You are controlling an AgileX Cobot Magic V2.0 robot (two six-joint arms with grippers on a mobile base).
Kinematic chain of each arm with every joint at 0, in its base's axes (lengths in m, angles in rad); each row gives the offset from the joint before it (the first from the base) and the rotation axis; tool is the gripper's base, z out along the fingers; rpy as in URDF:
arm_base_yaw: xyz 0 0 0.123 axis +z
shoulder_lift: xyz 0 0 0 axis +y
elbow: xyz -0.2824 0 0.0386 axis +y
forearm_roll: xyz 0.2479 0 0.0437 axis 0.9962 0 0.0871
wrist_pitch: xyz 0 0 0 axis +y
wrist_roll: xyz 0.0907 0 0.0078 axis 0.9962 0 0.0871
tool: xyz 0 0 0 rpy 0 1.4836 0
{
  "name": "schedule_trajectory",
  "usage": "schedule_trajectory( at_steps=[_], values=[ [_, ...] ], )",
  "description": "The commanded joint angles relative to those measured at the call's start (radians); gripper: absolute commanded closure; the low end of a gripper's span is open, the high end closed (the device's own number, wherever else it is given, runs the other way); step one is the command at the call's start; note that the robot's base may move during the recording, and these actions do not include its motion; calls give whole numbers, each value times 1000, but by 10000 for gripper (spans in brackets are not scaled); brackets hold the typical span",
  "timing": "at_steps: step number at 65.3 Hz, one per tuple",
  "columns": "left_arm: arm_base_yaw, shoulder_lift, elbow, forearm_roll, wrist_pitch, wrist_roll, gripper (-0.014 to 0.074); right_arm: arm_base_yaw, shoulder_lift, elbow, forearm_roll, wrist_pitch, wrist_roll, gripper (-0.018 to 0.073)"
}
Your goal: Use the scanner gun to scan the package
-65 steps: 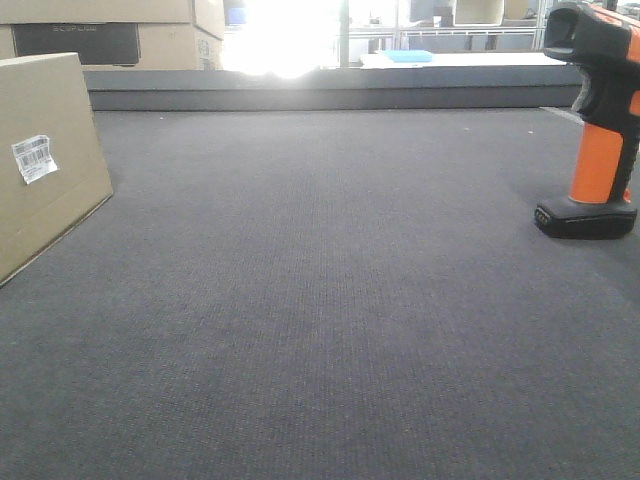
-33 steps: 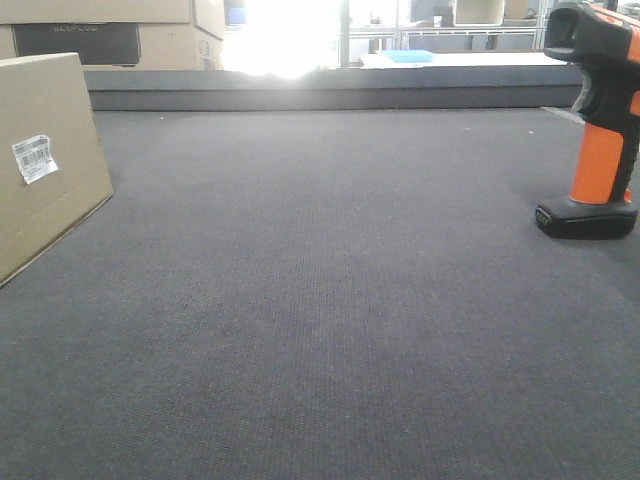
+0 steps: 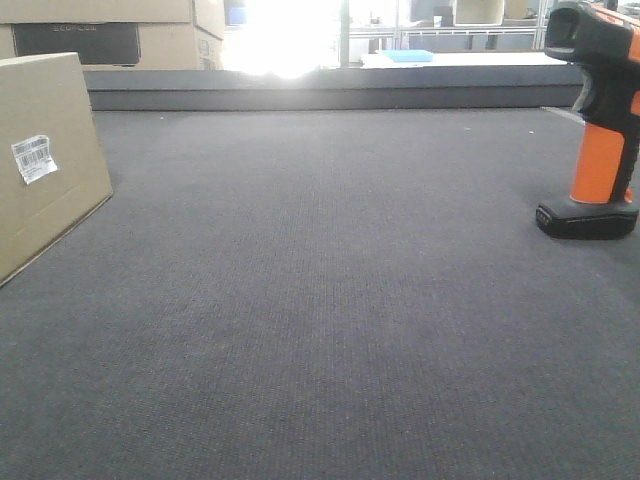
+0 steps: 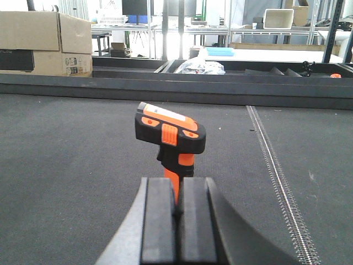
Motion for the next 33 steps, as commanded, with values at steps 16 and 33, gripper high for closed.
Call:
schedule_trajectory(
  at_steps=[16, 33],
  values=[
    [-2, -4, 3, -3, -17, -8, 707, 3, -6, 62, -40, -106, -8, 713],
    [-2, -4, 3, -3, -17, -8, 707, 3, -6, 271, -18, -312, -8, 713]
  ],
)
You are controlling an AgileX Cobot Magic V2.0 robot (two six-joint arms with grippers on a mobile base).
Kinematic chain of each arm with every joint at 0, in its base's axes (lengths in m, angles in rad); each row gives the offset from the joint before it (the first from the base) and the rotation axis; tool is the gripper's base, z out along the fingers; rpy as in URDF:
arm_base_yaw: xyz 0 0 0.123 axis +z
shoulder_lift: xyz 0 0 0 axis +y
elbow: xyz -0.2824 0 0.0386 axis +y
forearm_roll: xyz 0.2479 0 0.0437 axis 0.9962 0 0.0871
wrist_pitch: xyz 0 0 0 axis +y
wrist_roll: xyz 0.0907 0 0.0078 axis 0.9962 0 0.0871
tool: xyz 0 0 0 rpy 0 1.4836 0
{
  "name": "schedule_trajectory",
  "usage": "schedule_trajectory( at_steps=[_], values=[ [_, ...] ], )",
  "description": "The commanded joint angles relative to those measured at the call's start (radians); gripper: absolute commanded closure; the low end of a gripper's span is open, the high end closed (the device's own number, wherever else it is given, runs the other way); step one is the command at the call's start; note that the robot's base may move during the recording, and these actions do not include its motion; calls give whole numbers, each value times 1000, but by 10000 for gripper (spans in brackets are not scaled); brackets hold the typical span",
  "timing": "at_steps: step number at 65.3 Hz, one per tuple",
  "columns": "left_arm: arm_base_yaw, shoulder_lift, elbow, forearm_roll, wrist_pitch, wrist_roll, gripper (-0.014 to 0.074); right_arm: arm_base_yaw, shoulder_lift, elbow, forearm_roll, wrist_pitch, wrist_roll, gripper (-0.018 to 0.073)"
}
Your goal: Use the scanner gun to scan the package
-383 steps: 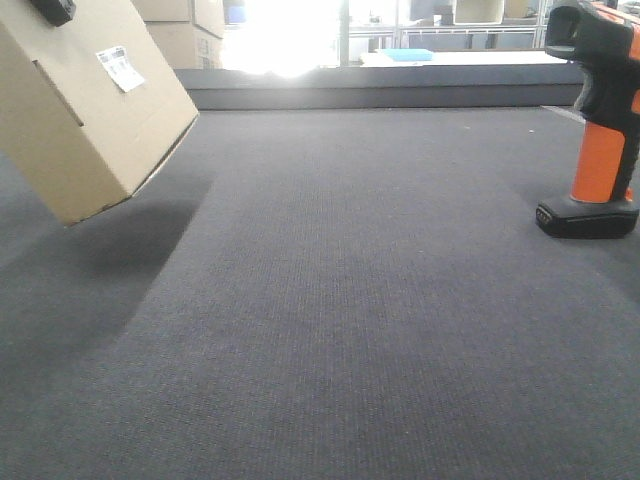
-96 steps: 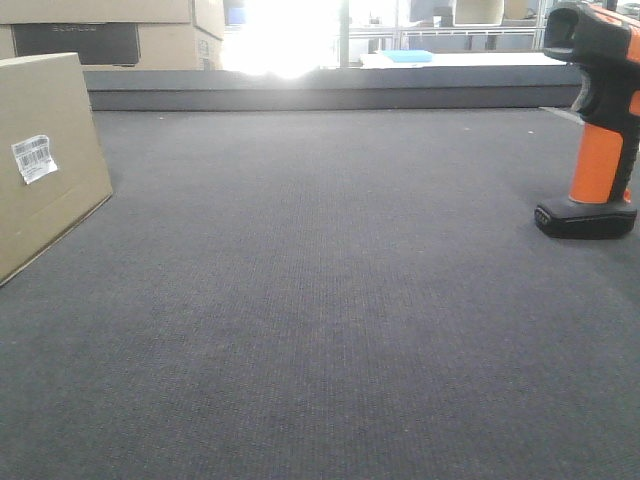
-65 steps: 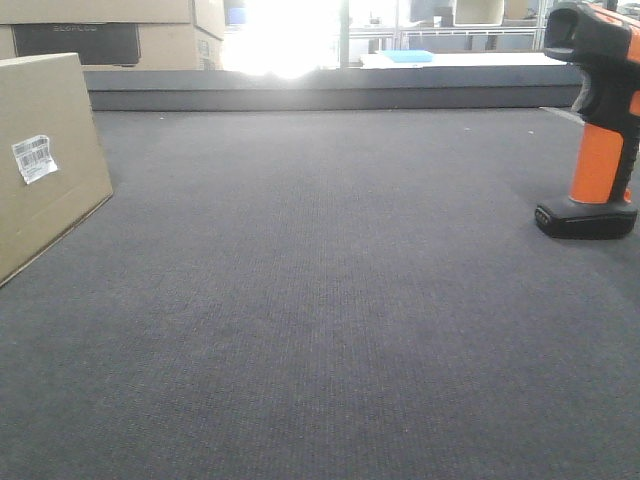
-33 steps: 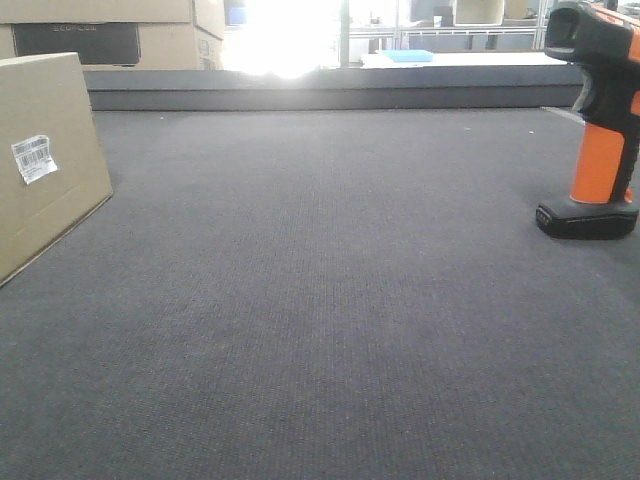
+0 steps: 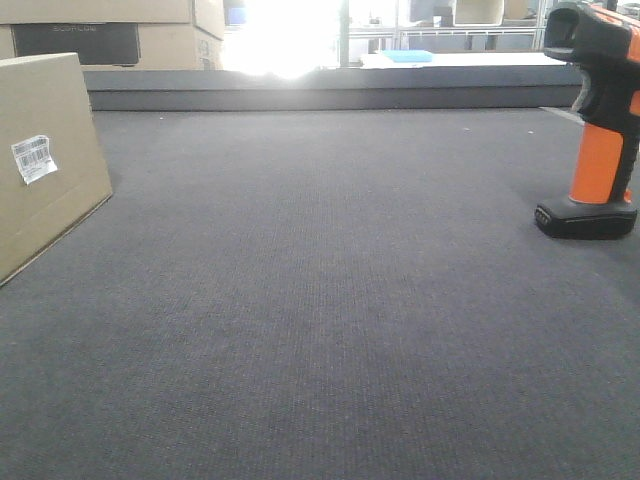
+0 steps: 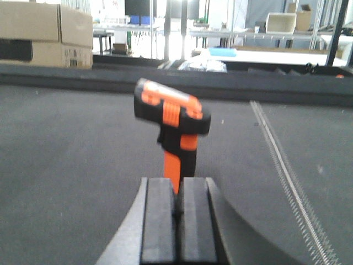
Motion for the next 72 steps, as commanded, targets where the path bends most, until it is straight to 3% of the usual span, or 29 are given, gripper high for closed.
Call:
schedule_trajectory(
  at_steps=[1, 10, 17, 72],
  values=[
    [-2, -4, 3, -3, -17, -6, 707, 3, -3, 77, 5, -115, -8, 713],
    [-2, -4, 3, -3, -17, -6, 707, 3, -3, 154, 9, -277, -8, 713],
    [-2, -4, 3, -3, -17, -6, 707, 3, -3, 154, 9, -208, -8, 713],
    [-2, -4, 3, -3, -17, -6, 707, 3, -3, 154, 27, -216, -26, 713]
  ],
)
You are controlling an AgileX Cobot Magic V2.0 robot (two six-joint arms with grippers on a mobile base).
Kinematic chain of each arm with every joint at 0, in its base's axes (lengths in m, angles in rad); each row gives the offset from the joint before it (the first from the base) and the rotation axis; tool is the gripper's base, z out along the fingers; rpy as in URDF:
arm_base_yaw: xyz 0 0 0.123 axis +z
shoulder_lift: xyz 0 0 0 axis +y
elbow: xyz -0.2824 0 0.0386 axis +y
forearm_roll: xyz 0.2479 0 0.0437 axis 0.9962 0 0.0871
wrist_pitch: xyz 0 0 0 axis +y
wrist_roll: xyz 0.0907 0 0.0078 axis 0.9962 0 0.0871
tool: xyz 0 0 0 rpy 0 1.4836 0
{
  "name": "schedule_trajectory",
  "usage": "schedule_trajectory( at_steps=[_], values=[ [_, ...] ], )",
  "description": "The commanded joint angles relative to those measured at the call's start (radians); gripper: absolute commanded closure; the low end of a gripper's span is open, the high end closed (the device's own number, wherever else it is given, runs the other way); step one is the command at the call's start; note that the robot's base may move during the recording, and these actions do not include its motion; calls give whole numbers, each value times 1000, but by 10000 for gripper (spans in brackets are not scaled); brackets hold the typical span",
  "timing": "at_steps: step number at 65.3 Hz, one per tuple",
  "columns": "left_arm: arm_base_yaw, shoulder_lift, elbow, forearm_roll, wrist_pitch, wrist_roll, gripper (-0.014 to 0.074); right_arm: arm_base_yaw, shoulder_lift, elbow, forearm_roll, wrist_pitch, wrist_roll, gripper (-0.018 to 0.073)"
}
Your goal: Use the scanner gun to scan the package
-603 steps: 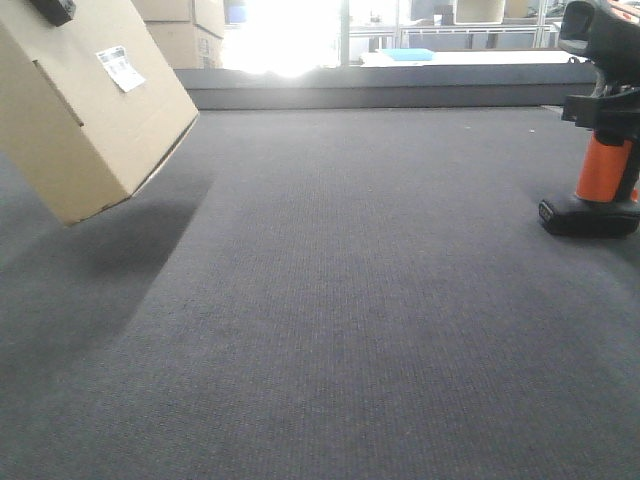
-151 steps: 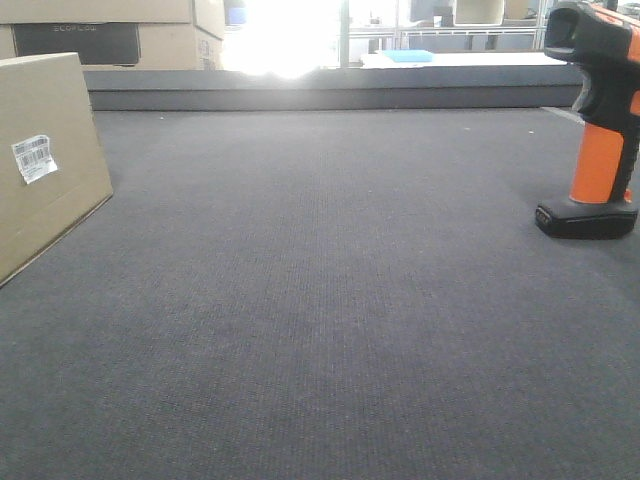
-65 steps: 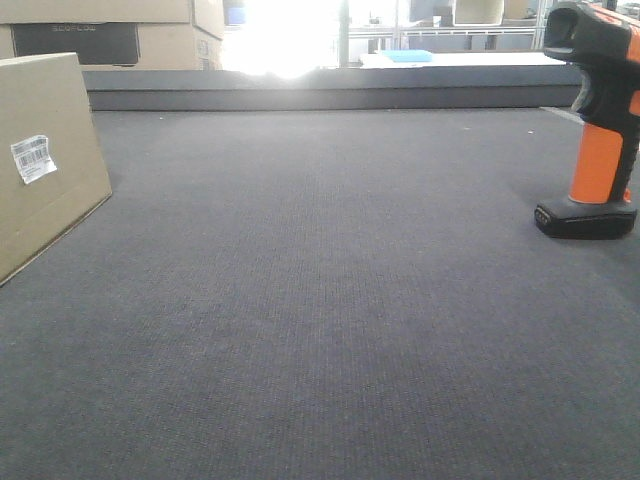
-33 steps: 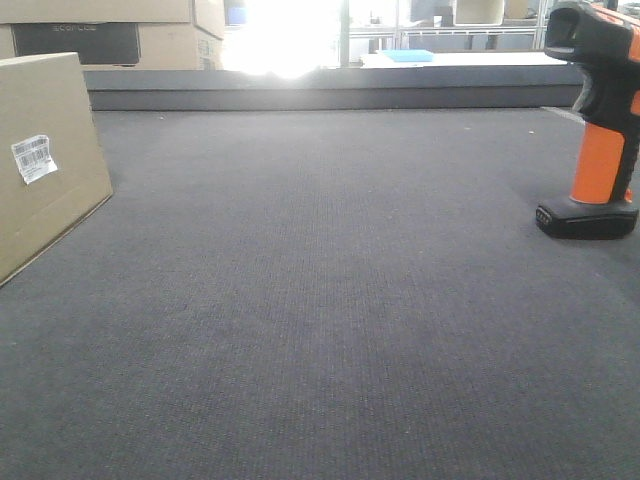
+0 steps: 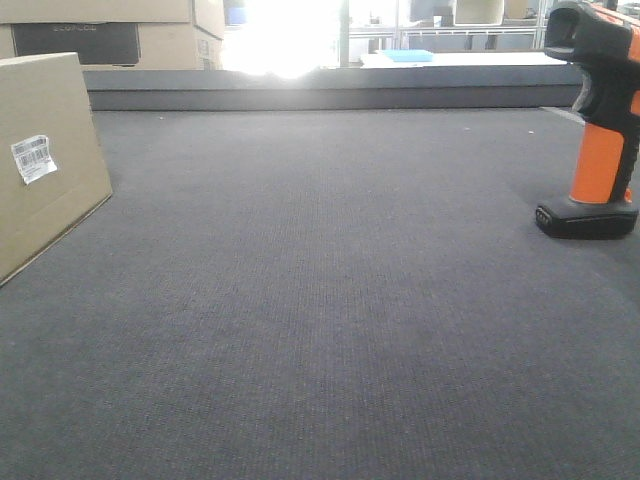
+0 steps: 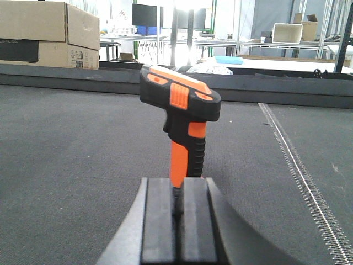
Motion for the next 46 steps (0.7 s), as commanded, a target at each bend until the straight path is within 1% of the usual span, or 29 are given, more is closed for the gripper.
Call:
schedule_trajectory(
  at_steps=[1, 27, 30, 34, 38, 43, 46],
  values=[
    [-2, -2, 3, -3, -17, -7, 707, 3, -3, 3, 6, -22, -6, 713],
    [-2, -2, 5, -3, -17, -7, 707, 3, -3, 3, 6, -22, -6, 713],
    [-2, -2, 15, -3, -31, -7, 707, 3, -3, 3, 6, -22, -6, 713],
    [-2, -13, 49, 26, -93, -7, 707, 3, -3, 3, 6, -22, -6, 713],
    [-2, -43, 115, 39, -191, -7, 707, 3, -3, 3, 6, -22, -6, 713],
    [-2, -79, 207, 36, -290, -7, 707, 3, -3, 3, 6, -22, -6, 713],
    [-2, -103, 259, 15, -337, -7, 707, 3, -3, 3, 6, -22, -6, 713]
  ],
)
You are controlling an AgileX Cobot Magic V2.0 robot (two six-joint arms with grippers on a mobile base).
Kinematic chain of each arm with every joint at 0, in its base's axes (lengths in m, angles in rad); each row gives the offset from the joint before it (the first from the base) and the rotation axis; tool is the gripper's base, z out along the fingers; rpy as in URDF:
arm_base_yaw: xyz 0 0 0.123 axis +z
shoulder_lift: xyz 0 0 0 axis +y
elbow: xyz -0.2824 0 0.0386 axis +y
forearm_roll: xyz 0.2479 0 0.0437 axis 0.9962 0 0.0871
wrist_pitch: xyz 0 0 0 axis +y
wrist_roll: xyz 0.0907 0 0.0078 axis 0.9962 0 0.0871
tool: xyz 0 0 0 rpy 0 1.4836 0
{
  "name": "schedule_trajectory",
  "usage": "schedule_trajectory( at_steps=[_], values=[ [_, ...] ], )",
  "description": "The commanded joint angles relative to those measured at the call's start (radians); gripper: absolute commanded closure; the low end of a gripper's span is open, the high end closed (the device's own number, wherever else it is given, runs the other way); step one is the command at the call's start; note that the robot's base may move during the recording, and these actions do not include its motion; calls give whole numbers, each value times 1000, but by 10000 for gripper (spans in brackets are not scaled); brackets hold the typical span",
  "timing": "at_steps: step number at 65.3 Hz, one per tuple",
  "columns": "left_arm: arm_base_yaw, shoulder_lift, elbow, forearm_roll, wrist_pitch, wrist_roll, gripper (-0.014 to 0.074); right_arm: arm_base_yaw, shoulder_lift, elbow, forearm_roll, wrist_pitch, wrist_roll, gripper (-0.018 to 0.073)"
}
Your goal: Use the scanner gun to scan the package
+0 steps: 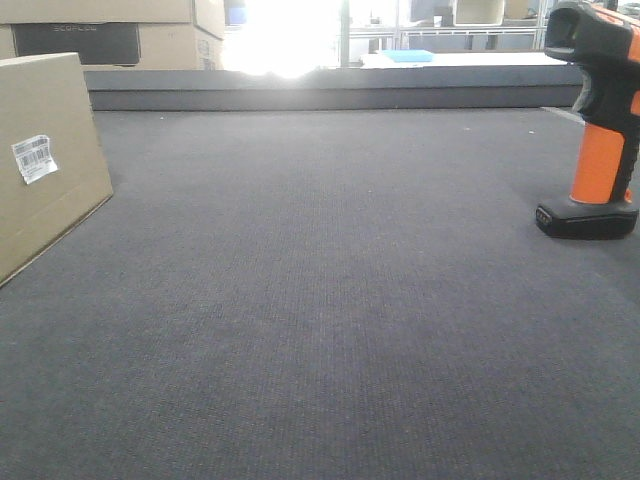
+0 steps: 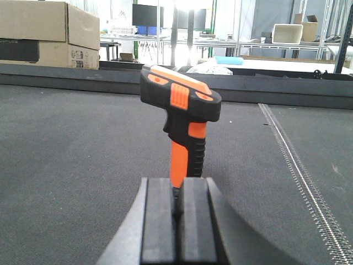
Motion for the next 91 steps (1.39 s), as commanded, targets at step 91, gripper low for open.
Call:
schedule_trajectory(
  at_steps=[91],
  values=[
    [-2, -129, 313, -45, -239, 55, 707, 3, -3, 2, 6, -22, -4, 713]
  ],
)
